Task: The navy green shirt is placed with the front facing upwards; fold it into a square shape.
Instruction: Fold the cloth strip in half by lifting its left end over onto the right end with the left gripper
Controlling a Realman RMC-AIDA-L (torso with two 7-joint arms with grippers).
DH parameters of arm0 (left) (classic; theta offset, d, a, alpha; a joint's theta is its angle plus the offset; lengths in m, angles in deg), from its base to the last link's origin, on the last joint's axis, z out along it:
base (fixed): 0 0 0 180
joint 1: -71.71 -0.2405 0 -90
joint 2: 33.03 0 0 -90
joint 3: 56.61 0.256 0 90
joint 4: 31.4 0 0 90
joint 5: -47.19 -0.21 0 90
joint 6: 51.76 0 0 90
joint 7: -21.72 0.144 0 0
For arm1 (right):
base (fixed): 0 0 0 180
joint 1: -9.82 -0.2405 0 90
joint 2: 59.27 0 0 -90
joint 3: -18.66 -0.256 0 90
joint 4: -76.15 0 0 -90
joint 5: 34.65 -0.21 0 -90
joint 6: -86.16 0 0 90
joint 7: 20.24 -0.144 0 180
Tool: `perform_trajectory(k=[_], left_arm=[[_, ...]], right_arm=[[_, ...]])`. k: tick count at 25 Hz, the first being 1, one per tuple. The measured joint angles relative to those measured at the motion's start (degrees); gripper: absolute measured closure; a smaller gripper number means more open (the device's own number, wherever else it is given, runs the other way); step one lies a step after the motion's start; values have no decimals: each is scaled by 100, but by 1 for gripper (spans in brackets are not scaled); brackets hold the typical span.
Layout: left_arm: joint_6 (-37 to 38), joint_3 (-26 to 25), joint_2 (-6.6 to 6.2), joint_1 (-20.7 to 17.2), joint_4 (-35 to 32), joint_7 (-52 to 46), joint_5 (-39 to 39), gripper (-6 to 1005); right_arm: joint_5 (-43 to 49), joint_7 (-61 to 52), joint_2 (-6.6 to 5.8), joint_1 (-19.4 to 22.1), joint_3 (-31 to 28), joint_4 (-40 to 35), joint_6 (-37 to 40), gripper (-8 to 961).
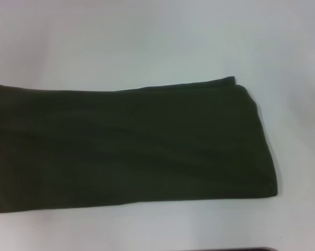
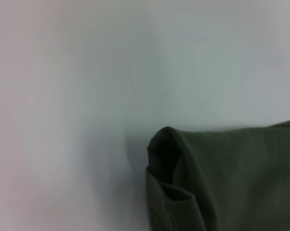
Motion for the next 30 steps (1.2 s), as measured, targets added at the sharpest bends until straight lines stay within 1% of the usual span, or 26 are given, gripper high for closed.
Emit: perform_trajectory(k=[1,4,8,12,14,17,22,28,30], left_arm=[[16,-5,-22,3,1,-22,-20,986],[121,-7,-30,26,58,-48,-30,986],[302,-9,28,64,182,-49,19,986],[539,-138,99,167,225,-48,77,986],[699,-243,173,230,282,-43,96,986],[881,-368,322,329,422,-29,109,986],[994,-388,510,506,491,-63,109,986],[1050,-425,709,694,513,-76,121,986],[1055,-435,755,736,514,-93,162,986]], right_arm=[[0,-1,0,0,0,1,0,57],[0,-1,0,-5,0,2,0,57],[0,7,0,-13,1,2,-4,57],[0,12,-1,-20,8,1,-10,57],[0,13,-5,-21,9,-2,-11,58],[0,14,-12,-22,9,-3,-20,58],[0,21,-18,-24,24,-16,-35,57],[0,24,-17,-38,40,-25,-37,57],[0,24,-17,-43,44,-29,-36,57]])
